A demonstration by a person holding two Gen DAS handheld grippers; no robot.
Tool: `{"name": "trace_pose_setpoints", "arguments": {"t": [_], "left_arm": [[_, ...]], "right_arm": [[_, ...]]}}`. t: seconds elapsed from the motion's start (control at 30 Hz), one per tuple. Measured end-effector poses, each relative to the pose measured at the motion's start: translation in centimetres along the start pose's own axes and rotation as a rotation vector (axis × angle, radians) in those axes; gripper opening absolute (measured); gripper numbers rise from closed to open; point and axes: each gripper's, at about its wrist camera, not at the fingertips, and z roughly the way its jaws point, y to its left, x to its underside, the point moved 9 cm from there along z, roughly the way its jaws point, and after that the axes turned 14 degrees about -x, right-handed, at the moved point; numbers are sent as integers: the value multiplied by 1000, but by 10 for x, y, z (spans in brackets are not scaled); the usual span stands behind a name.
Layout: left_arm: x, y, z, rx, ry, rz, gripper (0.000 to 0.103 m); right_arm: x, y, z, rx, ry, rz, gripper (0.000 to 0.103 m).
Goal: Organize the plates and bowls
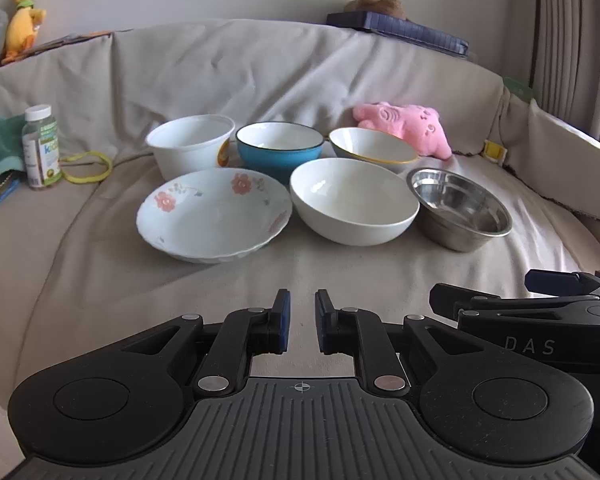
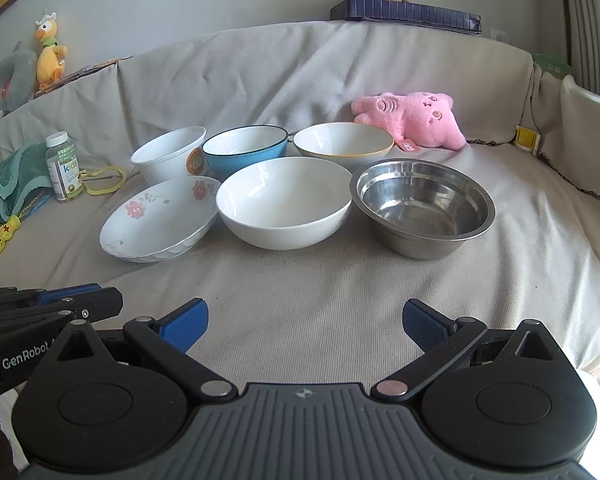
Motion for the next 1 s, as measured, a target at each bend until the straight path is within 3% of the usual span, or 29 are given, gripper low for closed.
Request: {"name": "trace_pose_setpoints", "arguments": {"t": [0.2, 0.27, 0.33, 0.47, 0.57, 0.67, 0.83, 0.9, 1.0], "left_arm": [[-13, 5, 8, 14, -26, -6, 15], [-20, 6, 14, 52, -36, 4, 15], [-29, 6, 23, 126, -28, 9, 16], [-50, 14, 52, 342, 80, -85, 20], [-71, 24, 79, 422, 151, -117, 20], [-92, 38, 108, 434, 179, -70, 20], [-111, 88, 155, 264, 165, -89, 19], [-115, 107, 166, 282, 188, -168, 19], [-124, 135, 168, 350, 156, -279, 19]], "right_arm": [[-7, -1, 5, -2, -6, -4, 103], [-10, -3, 10, -5, -11, -2, 103], [-12, -3, 16, -5, -6, -1, 103], [-23, -1, 27, -26, -9, 3, 103], [-29, 4, 41, -66, 7, 21, 103], [-31, 14, 61, -99, 68, 26, 103], [-31, 32, 87, -96, 115, 1, 103], [-28, 35, 96, -117, 138, 20, 103], [-25, 43, 108, -145, 168, 42, 103]]}}
